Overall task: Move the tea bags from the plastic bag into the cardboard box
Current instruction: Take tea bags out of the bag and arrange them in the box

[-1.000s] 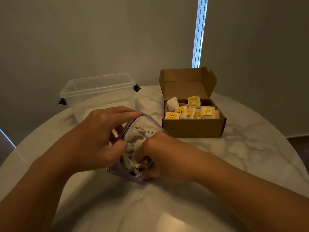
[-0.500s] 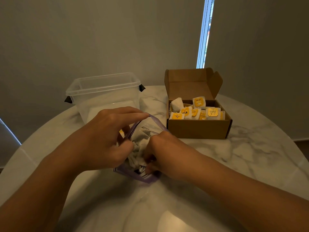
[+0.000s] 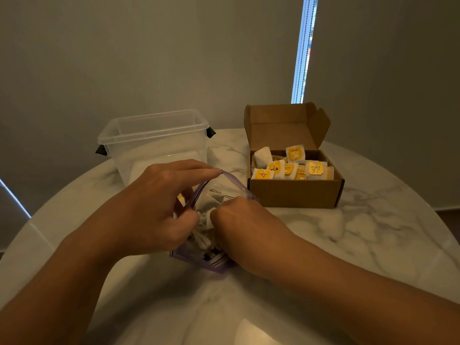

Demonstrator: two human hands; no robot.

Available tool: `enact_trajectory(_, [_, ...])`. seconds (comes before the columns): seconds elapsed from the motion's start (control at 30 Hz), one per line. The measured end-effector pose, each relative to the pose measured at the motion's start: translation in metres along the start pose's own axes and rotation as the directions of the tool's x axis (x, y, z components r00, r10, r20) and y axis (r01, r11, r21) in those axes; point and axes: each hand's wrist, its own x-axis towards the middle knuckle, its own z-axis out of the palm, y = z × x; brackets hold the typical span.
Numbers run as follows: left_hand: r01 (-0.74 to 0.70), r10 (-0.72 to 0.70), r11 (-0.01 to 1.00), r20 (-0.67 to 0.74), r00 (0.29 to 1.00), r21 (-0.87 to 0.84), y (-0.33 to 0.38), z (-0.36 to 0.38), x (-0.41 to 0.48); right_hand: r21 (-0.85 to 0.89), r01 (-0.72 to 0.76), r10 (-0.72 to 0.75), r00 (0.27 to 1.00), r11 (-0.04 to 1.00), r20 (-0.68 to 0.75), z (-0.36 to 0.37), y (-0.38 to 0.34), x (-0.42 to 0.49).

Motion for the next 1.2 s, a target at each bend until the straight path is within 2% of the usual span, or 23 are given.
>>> enact_trajectory(0.13, [0.021,-0.021,1.000,-0.009,1.000,-0.003,0.000,0.001,0.000,0.049,-0.042,0.046,0.995,0.998,-0.086,-0.023,-0.001,-0.011])
enact_trajectory(0.2, [0.022,-0.023,1.000,-0.016,1.000,-0.009,0.000,0.002,0.000,0.108,-0.027,0.052,0.971,0.994,-0.233,-0.035,0.003,-0.021])
enact_trajectory(0.27, [0.023,-0.023,1.000,-0.023,0.999,-0.008,0.000,0.002,0.000,0.259,0.010,0.078,0.942,0.966,-0.326,-0.046,0.012,-0.030])
enact_trajectory(0.43, [0.046,-0.046,0.999,-0.028,0.999,-0.001,-0.001,0.003,0.001,0.607,0.075,0.083,0.970,0.791,-0.227,-0.061,0.044,-0.032])
enact_trajectory(0.63, [0.062,-0.061,0.998,-0.030,0.998,0.013,-0.001,0.004,0.000,0.758,0.115,0.103,0.967,0.642,-0.234,-0.070,0.061,-0.035])
enact_trajectory(0.77, [0.040,-0.040,0.999,-0.031,0.999,-0.018,-0.003,0.004,-0.001,0.843,0.137,0.238,0.925,0.521,-0.297,-0.086,0.091,-0.036])
enact_trajectory(0.9, [0.019,-0.020,0.999,-0.042,0.999,-0.028,-0.006,0.006,-0.002,0.859,0.109,0.457,0.809,0.499,-0.368,-0.100,0.138,-0.024])
enact_trajectory(1.03, [-0.017,0.014,0.998,-0.053,0.998,-0.058,-0.008,0.005,-0.002,0.838,0.010,0.593,0.702,0.546,-0.395,-0.103,0.179,-0.007])
enact_trajectory(1.1, [-0.038,0.033,0.996,-0.068,0.997,-0.075,-0.008,0.005,-0.001,0.828,-0.035,0.611,0.692,0.559,-0.383,-0.100,0.191,-0.002])
enact_trajectory(1.2, [-0.079,0.072,0.993,-0.078,0.994,-0.093,-0.007,0.004,0.000,0.794,-0.060,0.573,0.725,0.604,-0.381,-0.092,0.196,-0.001])
